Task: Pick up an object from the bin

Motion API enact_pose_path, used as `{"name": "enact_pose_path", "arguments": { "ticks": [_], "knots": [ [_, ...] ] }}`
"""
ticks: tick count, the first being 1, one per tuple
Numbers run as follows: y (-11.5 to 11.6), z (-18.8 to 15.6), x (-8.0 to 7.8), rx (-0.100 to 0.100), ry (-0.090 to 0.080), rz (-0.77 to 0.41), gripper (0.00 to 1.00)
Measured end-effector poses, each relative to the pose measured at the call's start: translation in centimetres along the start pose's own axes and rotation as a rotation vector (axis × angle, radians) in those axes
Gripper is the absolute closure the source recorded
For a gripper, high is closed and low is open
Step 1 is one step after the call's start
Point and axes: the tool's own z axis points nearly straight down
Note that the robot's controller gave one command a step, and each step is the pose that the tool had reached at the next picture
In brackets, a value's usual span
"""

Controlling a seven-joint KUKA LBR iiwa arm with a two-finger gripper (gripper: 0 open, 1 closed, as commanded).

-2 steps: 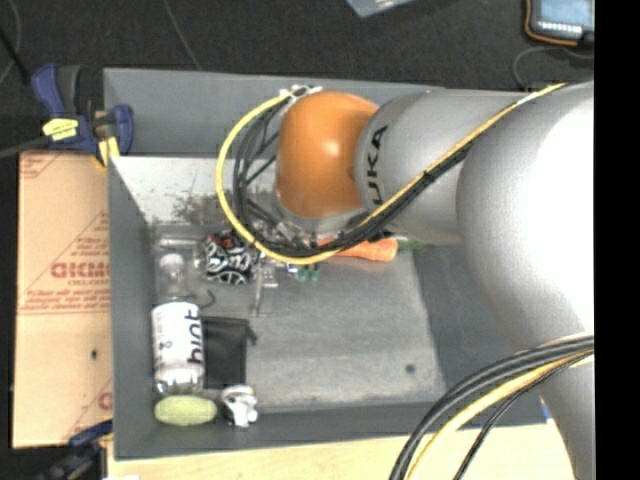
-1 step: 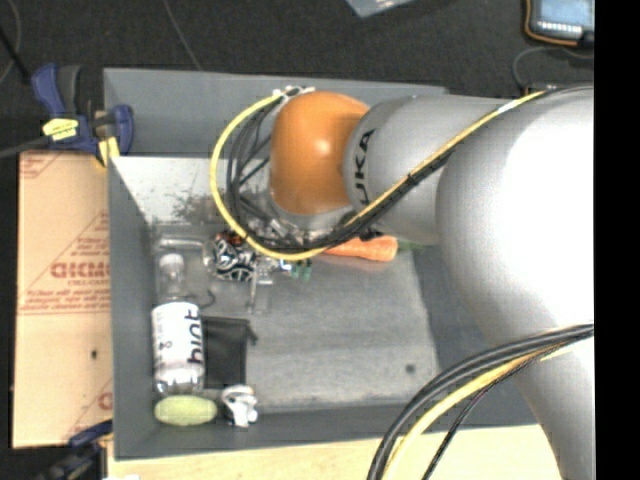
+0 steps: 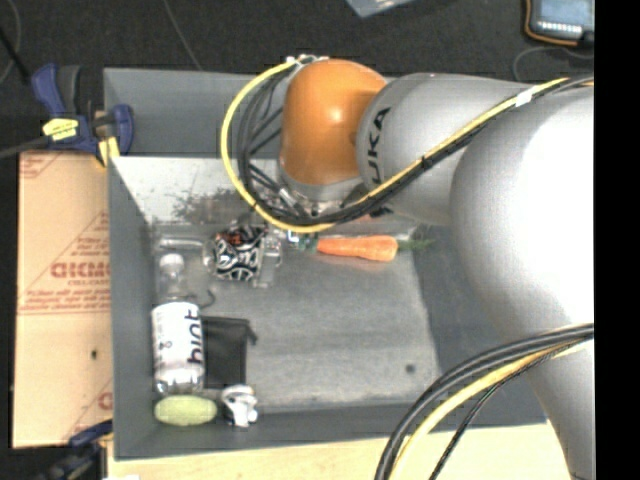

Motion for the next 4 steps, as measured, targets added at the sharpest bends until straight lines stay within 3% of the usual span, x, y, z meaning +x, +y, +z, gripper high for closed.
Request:
{"name": "enact_pose_path", "arguments": {
  "ticks": [1,2,4],
  "knots": [
    [-1.4,6.1,0.9,0.004,0.015,-0.082,0.00],
    [-0.9,5.4,-0.5,-0.006,-0.009,0.013,1.00],
    [-0.9,5.1,-0.4,-0.006,-0.008,0.014,1.00]
  ]
}}
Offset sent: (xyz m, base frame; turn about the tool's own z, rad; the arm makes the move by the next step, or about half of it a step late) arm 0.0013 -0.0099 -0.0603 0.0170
